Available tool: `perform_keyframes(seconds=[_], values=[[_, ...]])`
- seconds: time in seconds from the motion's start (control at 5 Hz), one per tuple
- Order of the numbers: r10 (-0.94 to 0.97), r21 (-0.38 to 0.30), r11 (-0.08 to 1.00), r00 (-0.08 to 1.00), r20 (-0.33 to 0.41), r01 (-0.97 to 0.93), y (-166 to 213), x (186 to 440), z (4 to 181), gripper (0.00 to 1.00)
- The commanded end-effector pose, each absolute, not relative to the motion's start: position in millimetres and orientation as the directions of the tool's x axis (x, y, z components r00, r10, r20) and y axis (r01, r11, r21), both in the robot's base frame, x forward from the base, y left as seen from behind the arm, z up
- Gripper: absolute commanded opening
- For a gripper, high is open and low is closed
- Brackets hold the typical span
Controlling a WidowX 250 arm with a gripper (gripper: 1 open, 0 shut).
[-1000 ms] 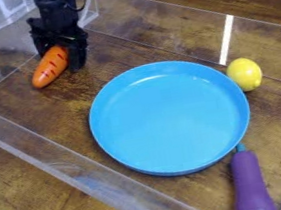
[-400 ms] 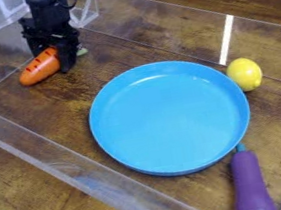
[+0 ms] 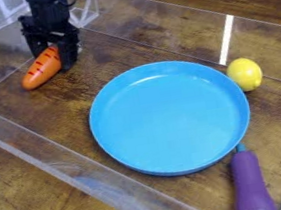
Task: Move the carrot to the left side
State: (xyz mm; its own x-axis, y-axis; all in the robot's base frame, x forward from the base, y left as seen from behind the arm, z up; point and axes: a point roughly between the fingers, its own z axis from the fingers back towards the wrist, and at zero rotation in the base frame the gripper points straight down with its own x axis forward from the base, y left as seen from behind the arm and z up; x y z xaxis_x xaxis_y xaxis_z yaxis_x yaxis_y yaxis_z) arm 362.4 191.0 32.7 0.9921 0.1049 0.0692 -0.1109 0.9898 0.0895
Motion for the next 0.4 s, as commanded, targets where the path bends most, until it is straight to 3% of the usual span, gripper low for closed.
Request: perform_keyframes(seconds=[0.0, 0.2], values=[[0.075, 0.118, 0.989, 0.990, 0.120, -0.089, 185.0, 375.7, 54.7, 1.00], [0.059, 0.119, 0.990, 0.993, 0.106, -0.072, 188.0, 376.0, 49.7, 1.00]])
